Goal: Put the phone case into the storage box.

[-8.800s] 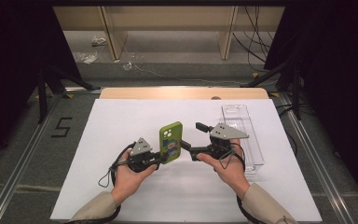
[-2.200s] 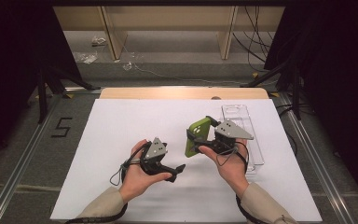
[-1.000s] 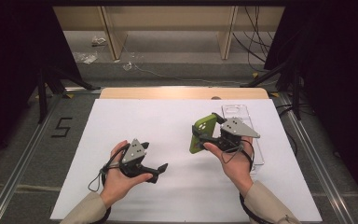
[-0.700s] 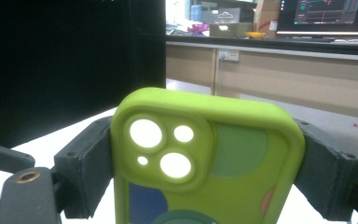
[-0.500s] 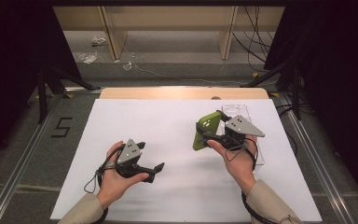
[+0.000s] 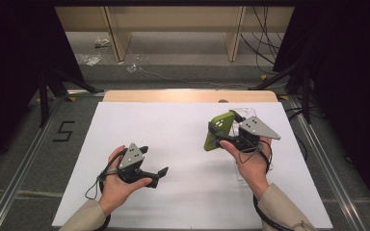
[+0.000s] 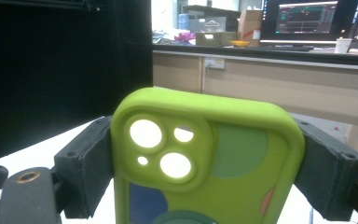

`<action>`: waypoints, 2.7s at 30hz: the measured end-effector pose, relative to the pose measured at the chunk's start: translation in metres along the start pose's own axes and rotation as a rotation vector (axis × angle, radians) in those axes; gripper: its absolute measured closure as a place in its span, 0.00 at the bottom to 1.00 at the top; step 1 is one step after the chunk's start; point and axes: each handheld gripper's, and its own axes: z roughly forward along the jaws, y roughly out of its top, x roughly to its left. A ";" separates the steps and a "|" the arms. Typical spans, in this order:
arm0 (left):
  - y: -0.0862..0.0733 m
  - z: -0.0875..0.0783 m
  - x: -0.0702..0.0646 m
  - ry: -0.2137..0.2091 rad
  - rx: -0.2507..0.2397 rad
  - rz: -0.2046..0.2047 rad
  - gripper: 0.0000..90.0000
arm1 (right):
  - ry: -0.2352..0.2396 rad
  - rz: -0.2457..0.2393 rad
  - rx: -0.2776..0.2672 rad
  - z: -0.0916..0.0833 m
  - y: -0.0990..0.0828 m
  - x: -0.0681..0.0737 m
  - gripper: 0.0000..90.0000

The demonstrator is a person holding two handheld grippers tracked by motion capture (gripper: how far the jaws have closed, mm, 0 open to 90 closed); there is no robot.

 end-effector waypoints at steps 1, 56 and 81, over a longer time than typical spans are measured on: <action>0.000 0.000 0.000 0.001 0.000 0.000 0.00 | -0.002 -0.003 -0.004 0.000 0.000 -0.001 0.18; -0.008 -0.014 0.011 0.026 0.002 -0.014 0.00 | -0.140 0.015 -0.040 -0.018 0.013 -0.041 0.18; -0.009 -0.014 0.014 0.040 0.012 -0.007 0.00 | -0.191 0.020 -0.043 -0.024 0.014 -0.055 0.18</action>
